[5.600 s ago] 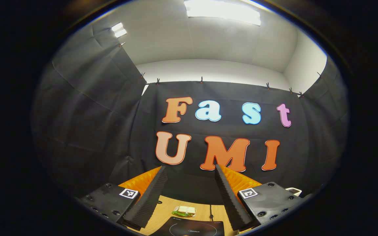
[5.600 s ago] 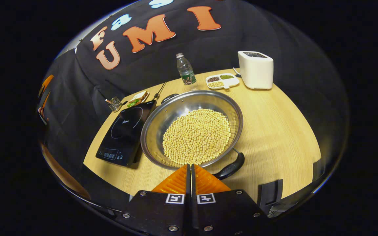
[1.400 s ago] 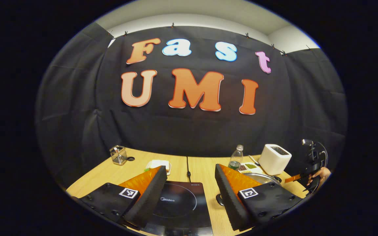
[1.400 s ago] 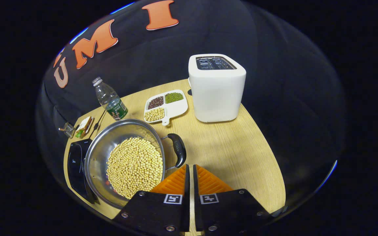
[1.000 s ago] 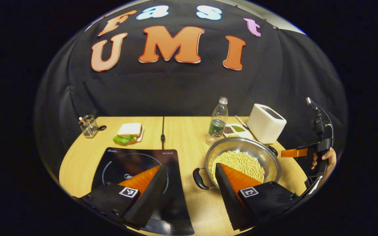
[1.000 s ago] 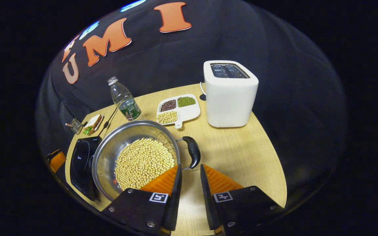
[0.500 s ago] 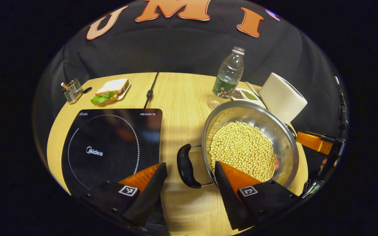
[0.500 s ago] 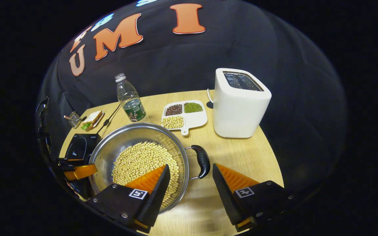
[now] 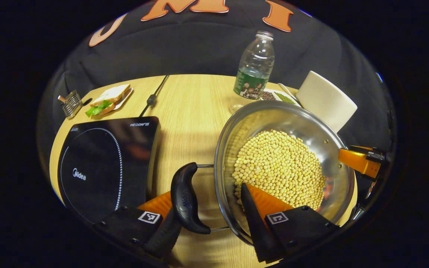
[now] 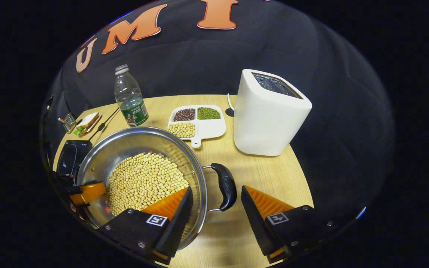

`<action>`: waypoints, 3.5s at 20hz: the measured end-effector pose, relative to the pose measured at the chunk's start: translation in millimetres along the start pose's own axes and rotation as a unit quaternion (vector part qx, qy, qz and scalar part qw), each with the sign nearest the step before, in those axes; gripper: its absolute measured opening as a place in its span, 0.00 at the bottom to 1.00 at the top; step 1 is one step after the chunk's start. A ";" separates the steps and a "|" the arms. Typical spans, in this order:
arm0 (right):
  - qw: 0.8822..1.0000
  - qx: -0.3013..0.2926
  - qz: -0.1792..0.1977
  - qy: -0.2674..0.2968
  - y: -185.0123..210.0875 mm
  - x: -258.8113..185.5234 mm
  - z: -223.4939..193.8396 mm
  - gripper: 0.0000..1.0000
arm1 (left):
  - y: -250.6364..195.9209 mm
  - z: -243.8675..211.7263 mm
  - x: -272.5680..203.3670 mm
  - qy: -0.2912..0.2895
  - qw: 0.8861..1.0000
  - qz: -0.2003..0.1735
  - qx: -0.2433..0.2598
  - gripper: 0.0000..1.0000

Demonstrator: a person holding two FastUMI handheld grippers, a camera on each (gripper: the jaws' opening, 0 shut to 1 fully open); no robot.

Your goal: First push the handle of the pot to place it horizontally, then grasp the pot with both hands and set it on the induction cooktop.

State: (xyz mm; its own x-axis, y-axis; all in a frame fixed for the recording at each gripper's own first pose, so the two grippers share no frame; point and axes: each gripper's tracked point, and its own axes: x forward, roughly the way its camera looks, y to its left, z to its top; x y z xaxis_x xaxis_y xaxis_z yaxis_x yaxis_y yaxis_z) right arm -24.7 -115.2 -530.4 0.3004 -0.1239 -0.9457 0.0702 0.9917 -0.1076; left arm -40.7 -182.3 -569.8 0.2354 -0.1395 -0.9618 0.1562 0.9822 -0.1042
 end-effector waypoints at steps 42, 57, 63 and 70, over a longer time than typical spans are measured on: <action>1.000 0.009 -0.019 -0.014 -7.4 -16.3 -10.5 0.65 | 25.0 62.0 -13.7 -0.122 0.990 0.061 0.023 0.72; 0.997 -0.005 0.047 -0.061 -18.7 -14.1 -1.2 0.64 | 151.4 81.1 -135.7 -0.168 0.979 0.116 0.003 0.74; 0.995 -0.024 0.063 -0.078 -19.3 -4.4 0.5 0.65 | 197.9 77.2 -169.9 -0.178 0.974 0.135 -0.020 0.74; 0.993 -0.040 0.082 -0.076 -8.6 22.8 -4.0 0.60 | 248.8 64.8 -190.8 -0.180 0.970 0.157 -0.040 0.74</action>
State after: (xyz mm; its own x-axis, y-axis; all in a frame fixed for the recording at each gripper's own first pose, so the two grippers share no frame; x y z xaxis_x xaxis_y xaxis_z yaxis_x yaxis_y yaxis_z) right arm -22.2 -126.4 -552.3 0.4417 0.0413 -0.8962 -0.0644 0.9978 0.0143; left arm 15.4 80.6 -395.8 0.5818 0.1477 -0.7998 -0.0497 0.9880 0.1463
